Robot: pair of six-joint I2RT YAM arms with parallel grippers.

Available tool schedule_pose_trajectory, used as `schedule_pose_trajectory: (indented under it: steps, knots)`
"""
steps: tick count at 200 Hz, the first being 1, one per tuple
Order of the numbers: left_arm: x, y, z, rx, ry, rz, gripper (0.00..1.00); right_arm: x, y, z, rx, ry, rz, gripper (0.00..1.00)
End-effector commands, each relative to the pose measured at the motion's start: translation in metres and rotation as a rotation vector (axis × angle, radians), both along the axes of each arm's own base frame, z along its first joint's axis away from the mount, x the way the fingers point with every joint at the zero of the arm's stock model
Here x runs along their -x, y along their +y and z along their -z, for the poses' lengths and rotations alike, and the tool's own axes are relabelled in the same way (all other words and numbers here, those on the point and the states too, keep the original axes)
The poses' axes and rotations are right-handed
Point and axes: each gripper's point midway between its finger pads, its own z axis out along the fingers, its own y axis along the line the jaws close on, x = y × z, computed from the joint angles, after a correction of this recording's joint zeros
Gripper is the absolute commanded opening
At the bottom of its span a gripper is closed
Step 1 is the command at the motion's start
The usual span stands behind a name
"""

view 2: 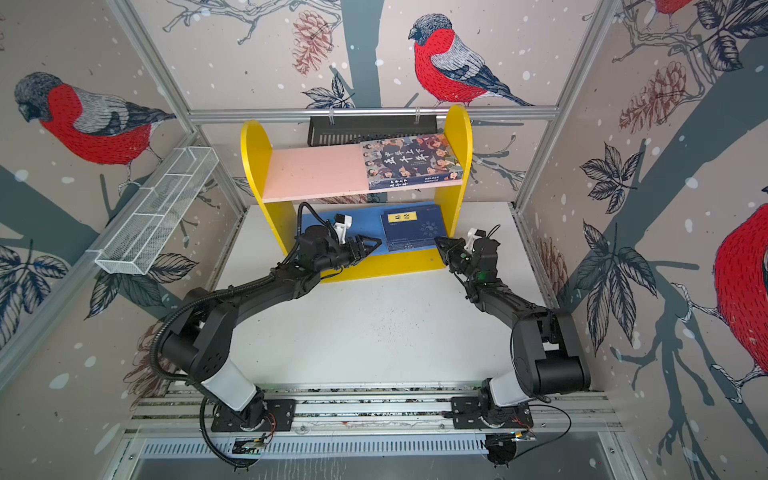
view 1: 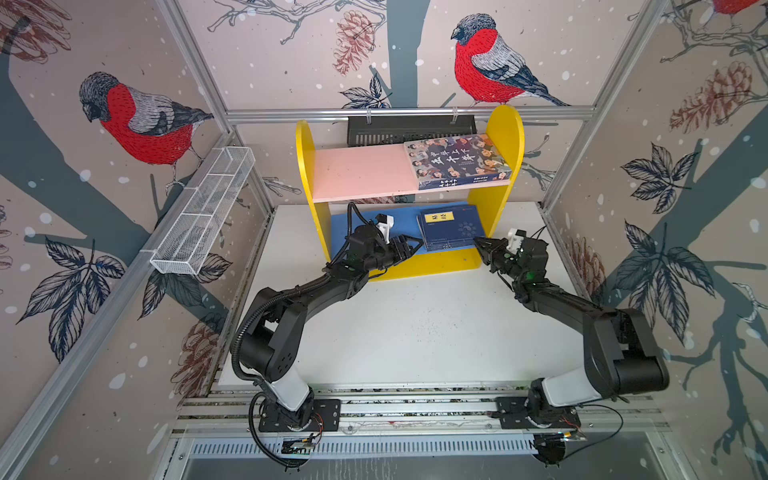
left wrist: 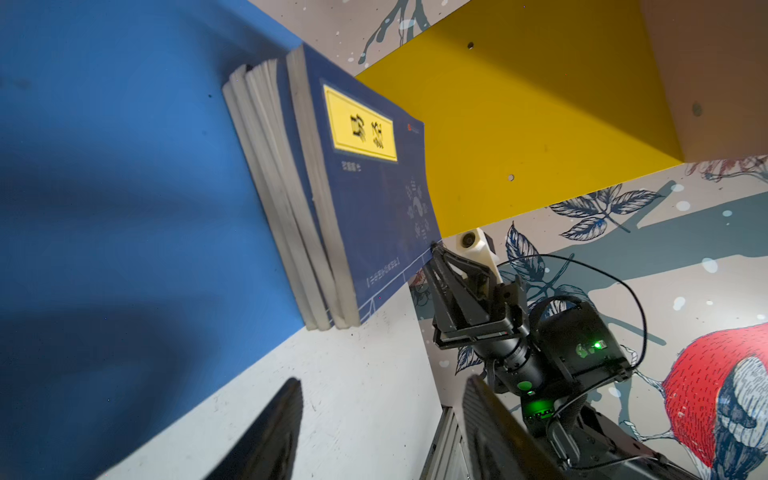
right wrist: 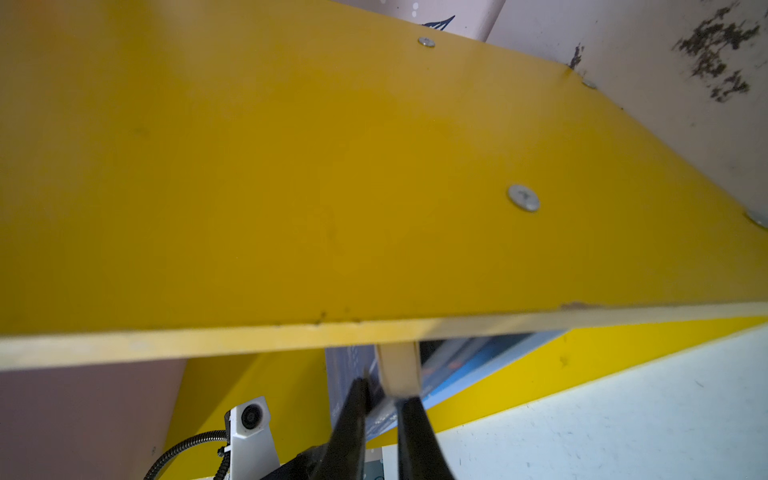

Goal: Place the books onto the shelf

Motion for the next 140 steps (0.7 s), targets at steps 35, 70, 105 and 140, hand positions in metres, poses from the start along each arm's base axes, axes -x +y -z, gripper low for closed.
schedule_pose_trajectory:
  steps: [35, 70, 105, 140]
  knots:
    - [-0.005, -0.006, -0.009, 0.032, -0.03, 0.015, 0.62, -0.003, -0.003, 0.001, 0.036, 0.002, -0.021, 0.2]
    - [-0.008, -0.007, -0.006, 0.026, -0.031, 0.012, 0.62, -0.002, -0.001, 0.0, 0.023, -0.001, -0.03, 0.35]
    - [-0.015, -0.008, -0.007, 0.019, -0.053, 0.006, 0.6, 0.009, 0.004, -0.006, 0.016, -0.009, -0.035, 0.38]
    - [-0.022, -0.011, -0.009, 0.021, -0.069, 0.0, 0.58, 0.034, 0.018, -0.011, 0.023, -0.033, -0.045, 0.27]
